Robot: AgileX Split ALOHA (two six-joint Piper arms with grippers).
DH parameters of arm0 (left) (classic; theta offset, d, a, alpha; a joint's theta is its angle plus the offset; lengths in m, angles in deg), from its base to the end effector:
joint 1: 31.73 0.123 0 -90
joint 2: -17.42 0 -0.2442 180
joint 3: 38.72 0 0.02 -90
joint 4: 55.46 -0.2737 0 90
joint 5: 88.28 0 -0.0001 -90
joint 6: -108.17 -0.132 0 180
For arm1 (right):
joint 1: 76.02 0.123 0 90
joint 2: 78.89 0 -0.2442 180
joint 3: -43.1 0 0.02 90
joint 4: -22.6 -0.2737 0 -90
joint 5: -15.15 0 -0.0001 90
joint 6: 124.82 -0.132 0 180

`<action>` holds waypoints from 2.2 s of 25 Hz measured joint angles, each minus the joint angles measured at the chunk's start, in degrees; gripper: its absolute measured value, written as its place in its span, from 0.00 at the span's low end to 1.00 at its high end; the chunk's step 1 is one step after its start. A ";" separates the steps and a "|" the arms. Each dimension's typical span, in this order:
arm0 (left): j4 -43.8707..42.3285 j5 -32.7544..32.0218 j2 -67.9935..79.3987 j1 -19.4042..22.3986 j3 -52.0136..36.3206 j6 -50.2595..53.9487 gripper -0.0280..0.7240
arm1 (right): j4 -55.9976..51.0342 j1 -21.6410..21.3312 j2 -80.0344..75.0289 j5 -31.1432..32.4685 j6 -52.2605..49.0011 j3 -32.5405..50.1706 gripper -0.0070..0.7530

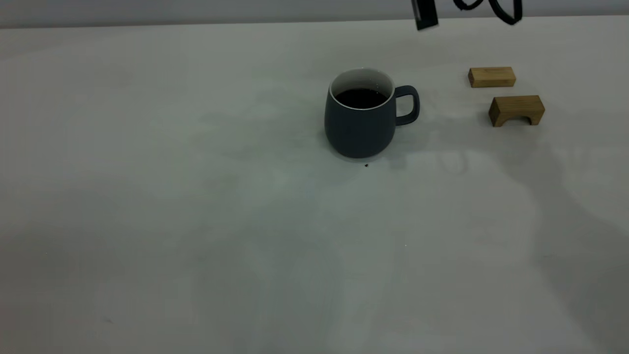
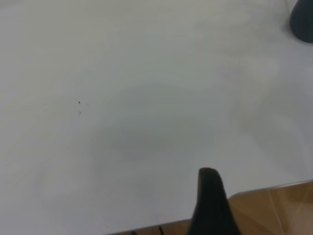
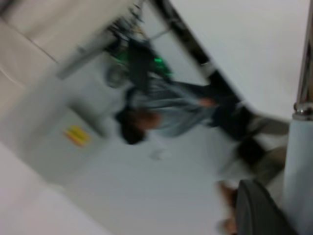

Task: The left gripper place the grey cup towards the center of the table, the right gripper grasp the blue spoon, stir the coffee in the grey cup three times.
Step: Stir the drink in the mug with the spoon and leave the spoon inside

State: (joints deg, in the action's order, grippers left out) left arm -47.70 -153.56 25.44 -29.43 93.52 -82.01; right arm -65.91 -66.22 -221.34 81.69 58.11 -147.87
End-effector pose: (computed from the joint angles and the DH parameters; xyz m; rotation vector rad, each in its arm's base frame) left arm 0.0862 -0.0127 0.2602 0.1582 2.0991 -0.0332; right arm 0.4220 0.1958 0.0684 -0.8457 -2.1424 -1.6717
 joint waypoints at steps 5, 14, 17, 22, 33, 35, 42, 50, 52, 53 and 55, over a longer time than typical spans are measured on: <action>0.00 0.00 0.00 0.00 0.00 0.00 0.82 | -0.96 0.00 0.00 0.00 -23.79 0.00 0.18; 0.00 0.00 0.00 0.00 0.00 0.00 0.82 | -0.93 0.00 -2.81 0.14 -44.64 0.00 0.18; 0.00 0.00 0.00 0.00 0.00 0.00 0.82 | -1.34 -0.23 -6.56 -0.33 -44.17 0.00 0.18; 0.00 0.00 0.00 0.00 0.00 0.00 0.82 | -1.24 -1.25 -10.49 -0.60 -39.53 0.00 0.18; 0.00 0.00 0.00 0.00 0.00 0.00 0.82 | -2.21 -0.29 -13.44 -0.55 -38.15 -4.12 0.18; 0.00 0.00 0.00 0.00 0.00 0.00 0.82 | -3.41 0.08 -13.90 -0.55 -38.15 -6.33 0.18; 0.00 0.00 0.00 0.00 0.00 0.00 0.82 | -4.78 0.36 -14.69 -3.96 -38.15 -9.27 0.18; 0.00 0.00 0.00 0.00 0.00 0.00 0.82 | 2.42 -3.51 -14.86 -4.95 -38.26 -9.27 0.18; 0.00 0.00 0.00 0.00 0.00 0.00 0.82 | 4.83 -4.15 -14.61 -3.97 -38.11 -9.34 0.18; 0.00 0.00 0.00 0.00 0.00 0.00 0.82 | 6.28 -4.43 -14.47 -3.31 -38.07 -9.34 0.18; 0.00 0.00 0.00 0.00 0.00 0.00 0.82 | 8.83 -4.86 -14.41 -1.17 -37.99 -9.46 0.18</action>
State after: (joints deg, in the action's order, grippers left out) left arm -47.70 -153.56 25.44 -29.43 93.52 -82.01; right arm -57.08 -71.08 -235.75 80.52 20.12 -157.33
